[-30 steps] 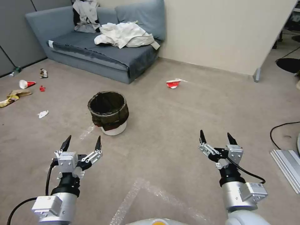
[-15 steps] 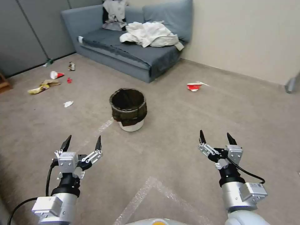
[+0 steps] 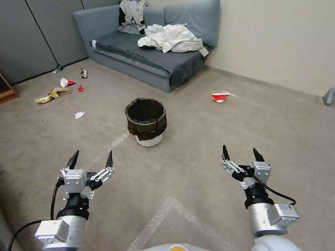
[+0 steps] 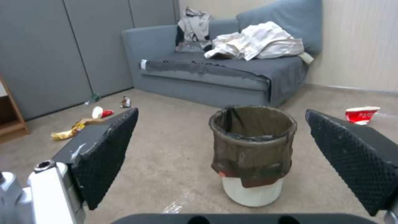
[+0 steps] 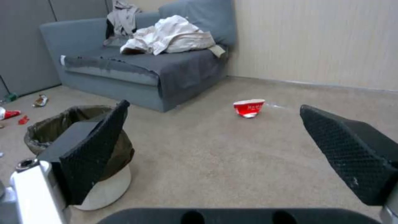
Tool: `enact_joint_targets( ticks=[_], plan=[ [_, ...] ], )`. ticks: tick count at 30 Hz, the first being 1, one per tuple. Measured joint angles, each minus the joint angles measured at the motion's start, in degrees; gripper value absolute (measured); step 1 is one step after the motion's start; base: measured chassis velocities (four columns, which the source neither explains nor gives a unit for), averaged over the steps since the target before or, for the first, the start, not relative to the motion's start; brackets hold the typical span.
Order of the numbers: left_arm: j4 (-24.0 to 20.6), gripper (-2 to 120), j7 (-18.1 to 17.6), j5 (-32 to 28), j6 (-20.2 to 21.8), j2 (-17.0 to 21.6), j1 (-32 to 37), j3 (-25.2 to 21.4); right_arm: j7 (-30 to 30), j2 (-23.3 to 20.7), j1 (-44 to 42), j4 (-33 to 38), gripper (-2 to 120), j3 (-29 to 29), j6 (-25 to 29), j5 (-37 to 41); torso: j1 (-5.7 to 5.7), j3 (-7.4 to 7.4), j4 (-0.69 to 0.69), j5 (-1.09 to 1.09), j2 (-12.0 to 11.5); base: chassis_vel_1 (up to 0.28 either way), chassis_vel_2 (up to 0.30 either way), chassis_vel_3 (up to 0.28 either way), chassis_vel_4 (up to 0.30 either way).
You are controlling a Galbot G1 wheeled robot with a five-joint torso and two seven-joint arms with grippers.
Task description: Pick up the trash can from the floor.
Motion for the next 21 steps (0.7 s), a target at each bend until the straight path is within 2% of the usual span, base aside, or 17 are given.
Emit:
enact_joint_targets(
  ticks=[21],
  plan=[
    [0.21, 100, -0.11, -0.18, 0.0, -0.11, -0.18, -0.22, -0.02, 0.07, 0.37, -0.49, 100, 0.04, -0.03, 0.0, 0.0, 0.0, 0.0, 0.0, 0.0, -0.044, 0.045, 0.048, -0.04]
  ],
)
